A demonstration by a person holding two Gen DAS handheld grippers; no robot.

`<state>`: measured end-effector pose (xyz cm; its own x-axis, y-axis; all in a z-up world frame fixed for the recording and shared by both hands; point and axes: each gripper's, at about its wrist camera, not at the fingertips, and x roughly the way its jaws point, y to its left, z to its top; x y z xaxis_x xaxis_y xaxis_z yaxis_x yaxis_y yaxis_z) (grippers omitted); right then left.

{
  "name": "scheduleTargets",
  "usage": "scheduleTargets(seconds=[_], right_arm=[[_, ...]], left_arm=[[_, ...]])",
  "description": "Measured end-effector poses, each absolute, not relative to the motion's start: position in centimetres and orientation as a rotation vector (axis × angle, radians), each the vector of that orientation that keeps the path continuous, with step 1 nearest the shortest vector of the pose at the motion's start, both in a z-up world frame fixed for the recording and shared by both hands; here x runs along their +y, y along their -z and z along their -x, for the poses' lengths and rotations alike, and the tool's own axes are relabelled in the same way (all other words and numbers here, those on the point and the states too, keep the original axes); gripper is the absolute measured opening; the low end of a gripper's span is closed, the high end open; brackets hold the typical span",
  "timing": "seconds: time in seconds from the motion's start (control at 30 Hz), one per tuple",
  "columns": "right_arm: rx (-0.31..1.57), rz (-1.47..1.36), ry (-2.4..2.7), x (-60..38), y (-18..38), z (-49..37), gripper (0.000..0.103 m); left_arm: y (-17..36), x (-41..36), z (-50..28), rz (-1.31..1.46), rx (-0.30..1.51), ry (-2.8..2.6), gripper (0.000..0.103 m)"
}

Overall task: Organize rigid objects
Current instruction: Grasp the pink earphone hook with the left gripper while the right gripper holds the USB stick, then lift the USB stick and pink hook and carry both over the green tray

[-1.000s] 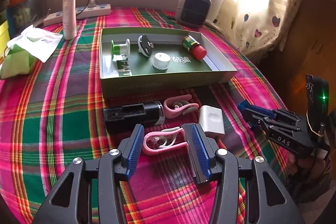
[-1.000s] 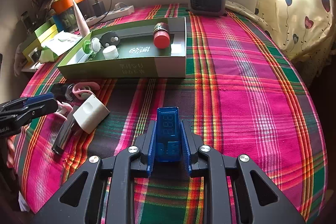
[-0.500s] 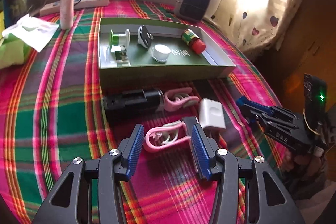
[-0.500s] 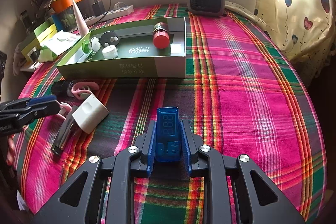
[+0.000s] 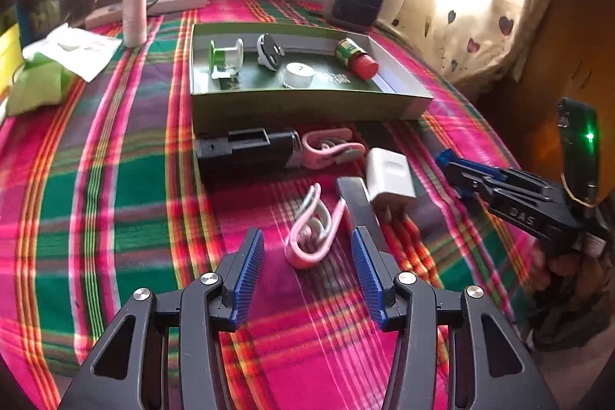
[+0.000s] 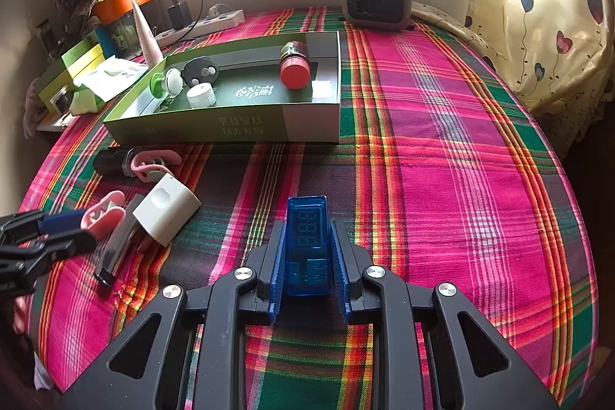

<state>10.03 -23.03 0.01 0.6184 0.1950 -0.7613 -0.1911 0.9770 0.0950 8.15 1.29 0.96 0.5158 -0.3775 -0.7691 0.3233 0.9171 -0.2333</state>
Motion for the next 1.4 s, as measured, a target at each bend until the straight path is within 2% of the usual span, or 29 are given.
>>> scheduleTargets(seconds=[0.3, 0.67, 1.0, 1.4], right_arm=[[0.876, -0.007, -0.224, -23.1, 0.0, -10.0, 0.024], [0.876, -0.006, -0.223, -23.1, 0.0, -10.0, 0.024], [0.876, -0.007, -0.224, -23.1, 0.0, -10.0, 0.024], [0.876, -0.007, -0.224, -23.1, 0.0, -10.0, 0.024]], left_arm=[[-0.8, 0.0, -9.3, -0.082, 0.912, 0.361, 0.046], [-0.5, -0.5, -9.5, -0.104, 0.88, 0.293, 0.045], [-0.6, 0.7, -9.2, -0.051, 0.873, 0.242, 0.023], [-0.6, 1.2, -9.2, -0.016, 0.873, 0.246, 0.022]])
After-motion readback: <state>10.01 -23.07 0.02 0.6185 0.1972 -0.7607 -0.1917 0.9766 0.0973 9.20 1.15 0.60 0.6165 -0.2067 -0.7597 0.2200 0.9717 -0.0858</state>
